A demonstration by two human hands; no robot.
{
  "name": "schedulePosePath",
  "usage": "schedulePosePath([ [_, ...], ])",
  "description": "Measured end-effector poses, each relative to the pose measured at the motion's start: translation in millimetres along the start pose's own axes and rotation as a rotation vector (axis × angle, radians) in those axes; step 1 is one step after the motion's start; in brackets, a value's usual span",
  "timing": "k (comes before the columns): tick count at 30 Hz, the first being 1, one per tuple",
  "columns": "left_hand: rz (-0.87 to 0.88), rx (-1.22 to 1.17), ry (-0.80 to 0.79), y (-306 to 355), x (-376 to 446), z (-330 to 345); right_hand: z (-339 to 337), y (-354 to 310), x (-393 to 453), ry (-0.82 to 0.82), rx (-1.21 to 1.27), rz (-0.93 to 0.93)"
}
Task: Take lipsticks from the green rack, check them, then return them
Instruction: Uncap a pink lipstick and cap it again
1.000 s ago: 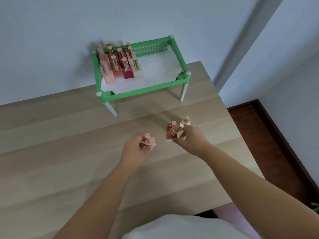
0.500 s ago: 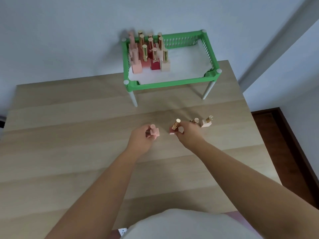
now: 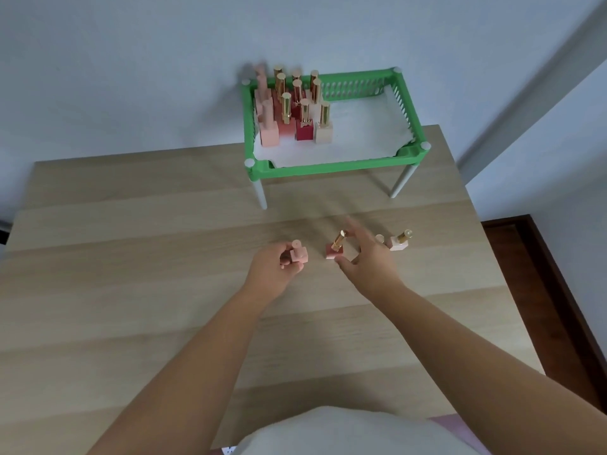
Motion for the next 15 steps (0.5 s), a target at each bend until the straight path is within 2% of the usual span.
schedulePosePath([
  [4,0.024,-0.008,0.017,-0.4,-2.1,0.2,-6.7,-29.4,-19.3,0.088,0.016,-0.154],
  [7,0.078,-0.026,0.02,2.9,-10.8,-1.6,1.0,-56.9,-26.2,-0.043,-0.099,-0.272],
  [10,0.148,-0.017,0.01,2.6,-28.2,-4.2,16.7,-68.5,-26.9,-0.221,-0.152,-0.223],
  [13,0.212,0.01,0.047,2.3,-48.1,-9.3,22.8,-75.6,-28.4,-0.223,-0.142,-0.229],
  [15,0.178,-0.02,0.071,1.6,-58.8,-13.5,22.2,-78.5,-30.4,-0.204,-0.132,-0.243],
])
Point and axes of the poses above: each hand's wrist, its own x-axis towards the middle knuckle, its own z-axis out of the palm, y = z × x, the point moved 4 cm from there along x, towards the middle knuckle, and after that the axes turned 8 degrees about x, right-handed, at the moved point
